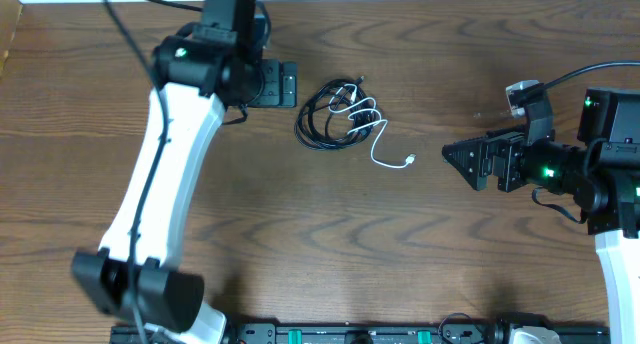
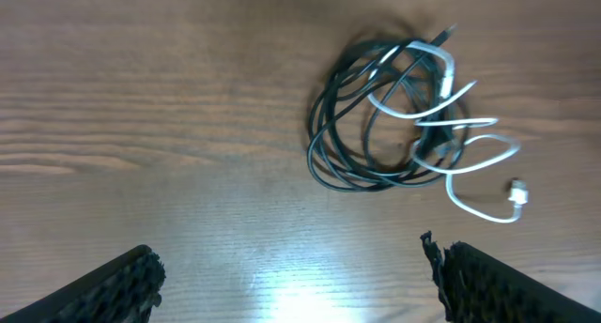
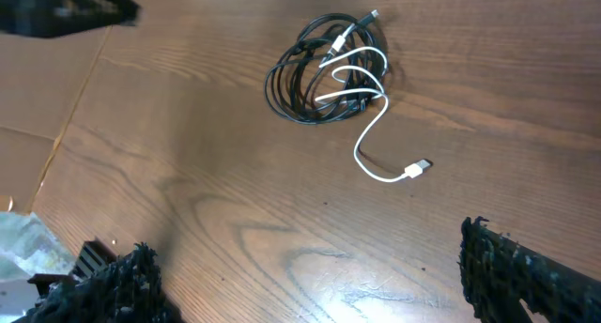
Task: Untangle cables
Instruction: 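Lower the left gripper onto the cable bundle and grasp it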
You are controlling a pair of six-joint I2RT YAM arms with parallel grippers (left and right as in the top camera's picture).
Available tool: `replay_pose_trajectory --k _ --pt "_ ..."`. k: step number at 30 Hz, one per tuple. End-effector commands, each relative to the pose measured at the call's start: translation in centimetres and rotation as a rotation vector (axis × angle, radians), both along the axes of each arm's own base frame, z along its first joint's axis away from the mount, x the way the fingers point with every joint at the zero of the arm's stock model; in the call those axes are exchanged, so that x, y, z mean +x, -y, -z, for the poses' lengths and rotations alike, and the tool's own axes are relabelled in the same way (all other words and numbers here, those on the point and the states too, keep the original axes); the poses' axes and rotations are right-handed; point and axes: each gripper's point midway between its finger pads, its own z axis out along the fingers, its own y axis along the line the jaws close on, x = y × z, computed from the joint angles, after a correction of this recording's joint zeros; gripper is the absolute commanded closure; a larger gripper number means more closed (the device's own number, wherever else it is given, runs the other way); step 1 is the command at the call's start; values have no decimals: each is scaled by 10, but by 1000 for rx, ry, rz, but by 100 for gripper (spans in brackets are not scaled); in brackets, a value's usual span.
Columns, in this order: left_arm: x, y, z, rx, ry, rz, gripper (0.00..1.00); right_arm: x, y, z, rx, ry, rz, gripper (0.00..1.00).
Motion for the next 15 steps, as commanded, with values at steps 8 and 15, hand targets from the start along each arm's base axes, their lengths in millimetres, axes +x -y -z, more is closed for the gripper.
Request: replay_pose_trajectory --k 8,15 --pt "23 26 52 20 -83 44 9 6 1 3 -14 -13 -1 1" --pt "44 35 79 19 -77 56 9 20 22 24 -82 -101 145 8"
